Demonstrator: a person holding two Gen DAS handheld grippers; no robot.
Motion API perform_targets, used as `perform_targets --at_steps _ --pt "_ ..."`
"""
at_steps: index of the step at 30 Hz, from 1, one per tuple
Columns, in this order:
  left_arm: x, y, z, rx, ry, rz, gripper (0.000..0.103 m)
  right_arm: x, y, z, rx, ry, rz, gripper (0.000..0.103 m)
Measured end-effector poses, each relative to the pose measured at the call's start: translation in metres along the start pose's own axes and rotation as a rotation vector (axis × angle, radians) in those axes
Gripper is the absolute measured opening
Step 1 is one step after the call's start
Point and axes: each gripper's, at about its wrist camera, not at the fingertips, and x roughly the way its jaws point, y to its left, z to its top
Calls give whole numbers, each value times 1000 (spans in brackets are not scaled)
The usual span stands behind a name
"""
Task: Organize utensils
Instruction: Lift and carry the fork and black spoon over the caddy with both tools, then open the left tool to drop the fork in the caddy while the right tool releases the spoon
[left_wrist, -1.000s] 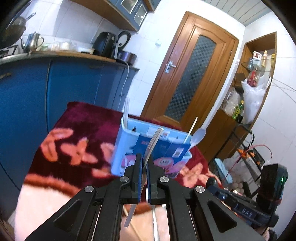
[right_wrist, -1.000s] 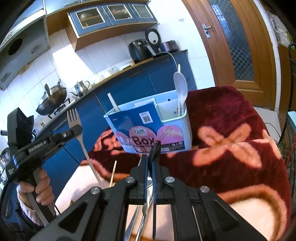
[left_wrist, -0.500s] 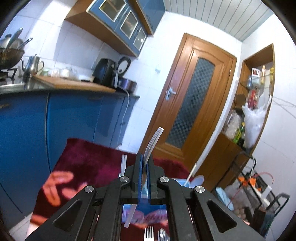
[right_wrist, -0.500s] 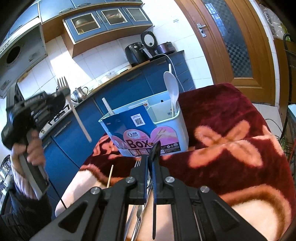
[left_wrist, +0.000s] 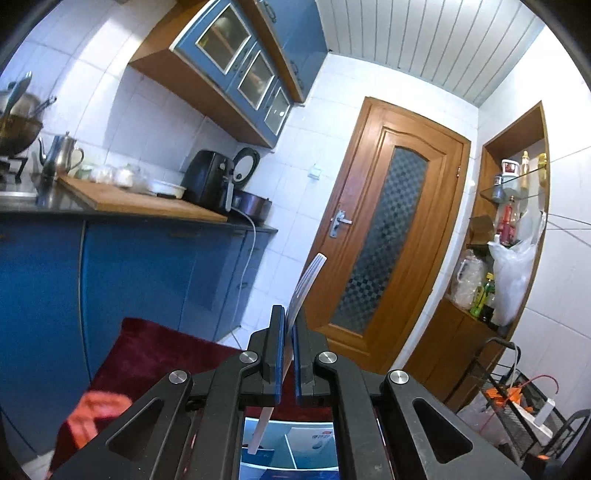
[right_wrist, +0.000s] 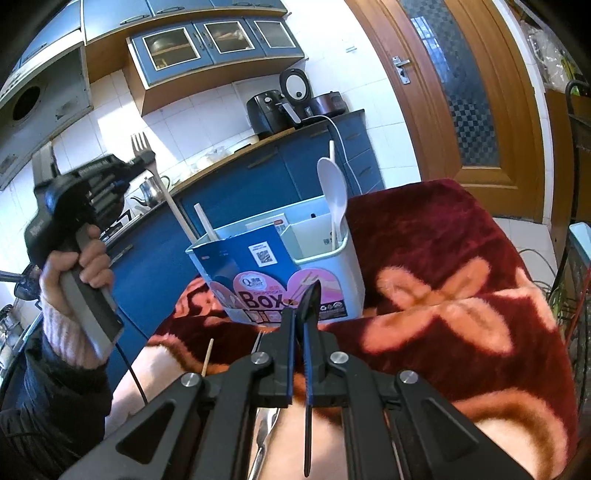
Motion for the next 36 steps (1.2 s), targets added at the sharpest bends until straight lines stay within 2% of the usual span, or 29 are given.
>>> perform_targets --at_steps 7,11,19,27,30,36 --pt "21 13 -27 -22 52 5 4 2 5 14 -52 -27 -22 6" --pt "24 16 -39 0 52 21 4 9 9 29 -83 -48 -33 6" --pt "29 19 -52 8 73 23 4 28 26 66 -162 -166 -25 6" --pt "30 27 -58 -12 85 30 3 50 29 99 -174 -344 -59 6" --pt "32 28 -61 -10 91 34 4 60 25 106 -163 -376 -70 6" --pt "35 26 -66 10 106 31 4 76 22 105 -162 -377 -79 6"
